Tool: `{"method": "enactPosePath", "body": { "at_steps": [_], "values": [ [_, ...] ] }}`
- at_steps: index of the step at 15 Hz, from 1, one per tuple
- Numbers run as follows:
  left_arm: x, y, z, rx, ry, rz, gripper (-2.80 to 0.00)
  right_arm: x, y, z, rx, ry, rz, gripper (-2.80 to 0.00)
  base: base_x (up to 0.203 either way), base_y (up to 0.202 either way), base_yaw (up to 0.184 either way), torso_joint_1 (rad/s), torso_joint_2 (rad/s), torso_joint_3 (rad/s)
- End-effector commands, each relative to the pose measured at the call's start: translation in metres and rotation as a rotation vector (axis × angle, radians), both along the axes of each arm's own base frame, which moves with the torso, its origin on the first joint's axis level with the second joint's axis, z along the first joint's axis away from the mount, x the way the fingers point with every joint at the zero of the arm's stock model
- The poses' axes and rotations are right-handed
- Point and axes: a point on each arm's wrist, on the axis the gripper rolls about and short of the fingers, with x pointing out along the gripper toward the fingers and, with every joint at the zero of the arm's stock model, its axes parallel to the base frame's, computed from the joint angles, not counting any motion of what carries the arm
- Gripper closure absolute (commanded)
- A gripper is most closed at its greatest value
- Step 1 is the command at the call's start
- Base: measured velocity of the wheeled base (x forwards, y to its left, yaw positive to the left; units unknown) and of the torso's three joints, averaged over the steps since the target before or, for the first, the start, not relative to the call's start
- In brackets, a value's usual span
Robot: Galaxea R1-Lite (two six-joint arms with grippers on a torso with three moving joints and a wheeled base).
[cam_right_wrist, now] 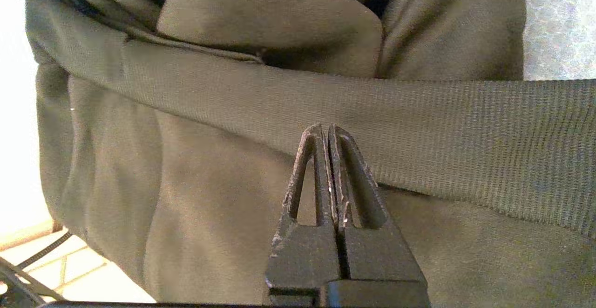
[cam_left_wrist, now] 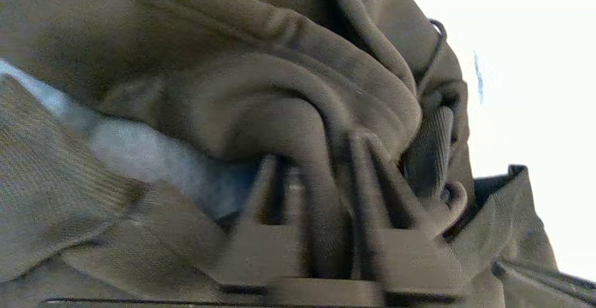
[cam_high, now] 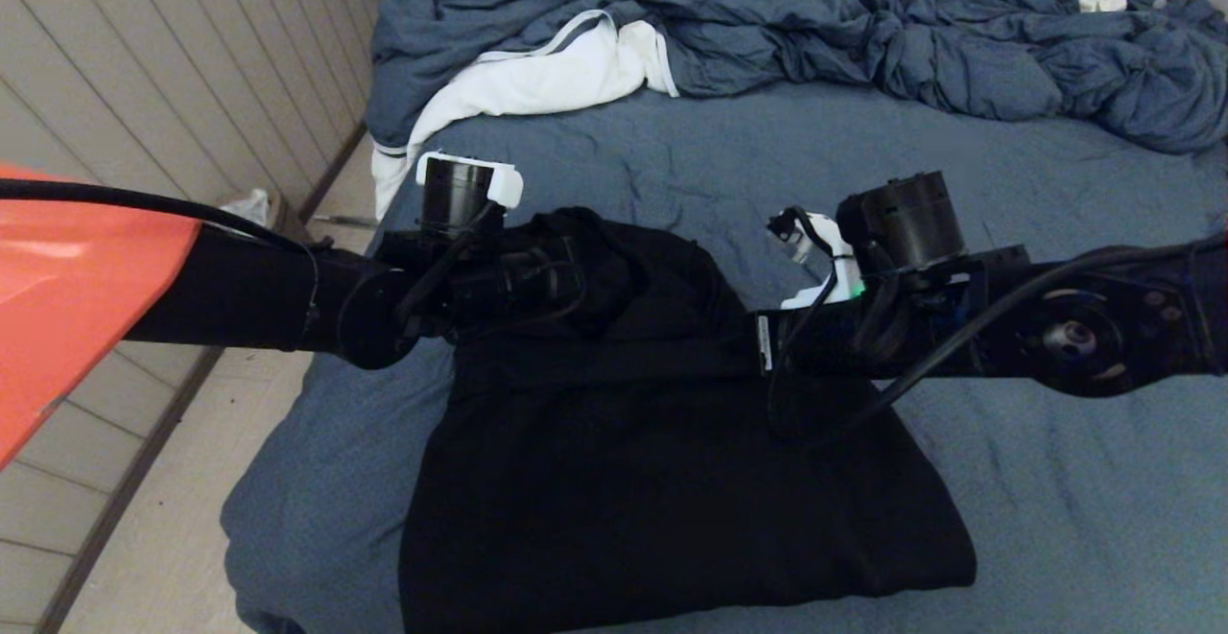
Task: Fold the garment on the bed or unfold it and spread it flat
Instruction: Fold the black sweatshirt
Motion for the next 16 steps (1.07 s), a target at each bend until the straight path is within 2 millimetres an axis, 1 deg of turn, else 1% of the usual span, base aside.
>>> {"method": "enactPosePath", "body": {
  "at_steps": [1,3,6,8,10,11,13,14,16],
  "values": [
    [0.003,0.002,0.006,-0.012,-0.01,0.013,-2.8,0.0,0.0,0.001,0.003,-0.003,0.002,0.0,0.0,0.0,0.0,0.0,0.0,0.0],
    [0.005,0.008,0.018,-0.032,-0.047,0.038,-2.8,0.001,0.001,0.003,0.015,-0.028,0.001,0.0,0.0,0.0,0.0,0.0,0.0,0.0],
    [0.01,0.024,0.036,-0.043,-0.106,0.149,-2.8,0.001,0.001,0.004,0.029,-0.048,-0.002,0.0,0.0,0.0,0.0,0.0,0.0,0.0],
    [0.003,0.042,0.055,-0.06,-0.136,0.175,-2.8,-0.002,0.0,0.01,0.037,-0.064,-0.002,0.0,0.0,0.0,0.0,0.0,0.0,0.0],
    [-0.01,0.057,0.066,-0.058,-0.133,0.192,-2.8,-0.004,-0.002,0.016,0.047,-0.081,-0.004,0.0,0.0,0.0,0.0,0.0,0.0,0.0],
    [-0.018,0.066,0.063,-0.037,-0.099,0.199,-2.8,-0.004,-0.004,0.02,0.052,-0.09,-0.009,0.0,0.0,0.0,0.0,0.0,0.0,0.0],
    [-0.035,0.082,0.043,0.009,-0.02,0.206,-2.8,-0.008,-0.01,0.026,0.072,-0.099,-0.025,0.0,0.0,0.0,0.0,0.0,0.0,0.0],
    [-0.046,0.093,0.034,0.024,0.019,0.2,-2.8,-0.011,-0.015,0.028,0.081,-0.099,-0.038,0.0,0.0,0.0,0.0,0.0,0.0,0.0],
    [-0.067,0.12,0.018,0.027,0.095,0.177,-2.8,-0.012,-0.036,0.028,0.11,-0.078,-0.064,0.0,0.0,0.0,0.0,0.0,0.0,0.0]
  ]
}}
